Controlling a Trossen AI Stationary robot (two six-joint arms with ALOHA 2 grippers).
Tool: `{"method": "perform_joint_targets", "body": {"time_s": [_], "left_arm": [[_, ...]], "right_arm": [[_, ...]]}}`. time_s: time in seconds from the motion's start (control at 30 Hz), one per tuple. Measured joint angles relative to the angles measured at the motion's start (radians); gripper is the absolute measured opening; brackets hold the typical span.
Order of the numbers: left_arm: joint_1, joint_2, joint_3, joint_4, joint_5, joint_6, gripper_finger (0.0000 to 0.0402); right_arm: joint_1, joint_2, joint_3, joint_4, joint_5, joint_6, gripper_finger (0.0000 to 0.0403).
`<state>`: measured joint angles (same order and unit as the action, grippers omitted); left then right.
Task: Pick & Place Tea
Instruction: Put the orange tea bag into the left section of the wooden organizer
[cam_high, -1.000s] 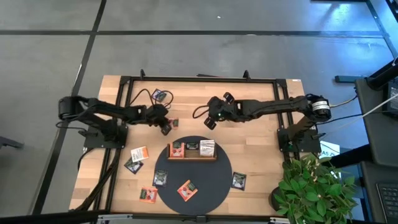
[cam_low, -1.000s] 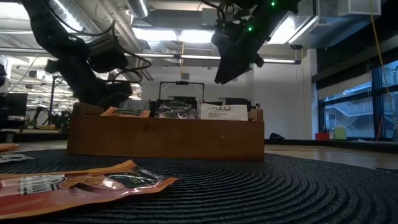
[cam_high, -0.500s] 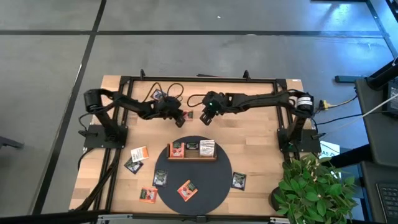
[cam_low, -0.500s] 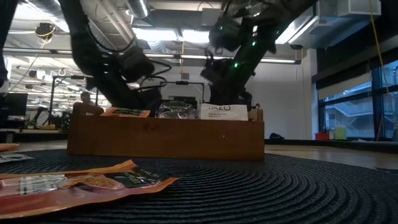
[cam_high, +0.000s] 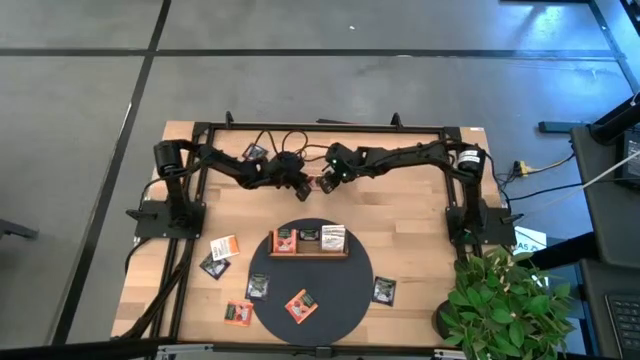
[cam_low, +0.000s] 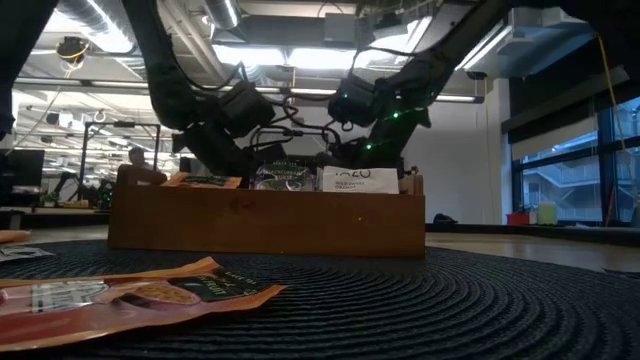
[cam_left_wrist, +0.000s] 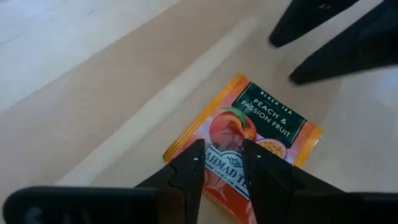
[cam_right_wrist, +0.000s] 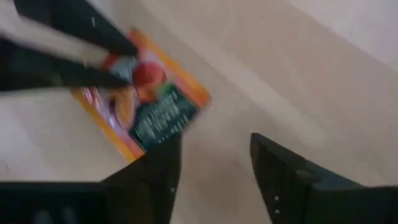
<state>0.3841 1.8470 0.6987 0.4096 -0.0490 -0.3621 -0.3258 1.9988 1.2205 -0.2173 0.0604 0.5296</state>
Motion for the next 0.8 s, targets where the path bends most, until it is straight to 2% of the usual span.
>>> {"method": "perform_joint_targets", "body": {"time_s": [0.17, 0.3, 0.43, 0.8], "left_arm": [[-0.009, 0.047, 0.021, 0.054, -0.003, -0.004, 0.0108], [-0.009, 0.056, 0.027, 0.056, 0.0, -0.021, 0.0108], [-0.01, 0.056, 0.026, 0.065, -0.002, -0.043, 0.0105], [-0.022, 0.058, 0.026, 0.095, -0.004, -0.049, 0.0107]], "right_arm": [[-0.009, 0.032, 0.002, 0.041, -0.007, 0.07, 0.0248], [-0.009, 0.047, 0.005, 0.039, -0.025, 0.13, 0.0265], [-0.009, 0.059, 0.006, 0.034, -0.075, 0.222, 0.0262], [0.019, 0.062, 0.004, 0.038, -0.114, 0.249, 0.0229]]}}
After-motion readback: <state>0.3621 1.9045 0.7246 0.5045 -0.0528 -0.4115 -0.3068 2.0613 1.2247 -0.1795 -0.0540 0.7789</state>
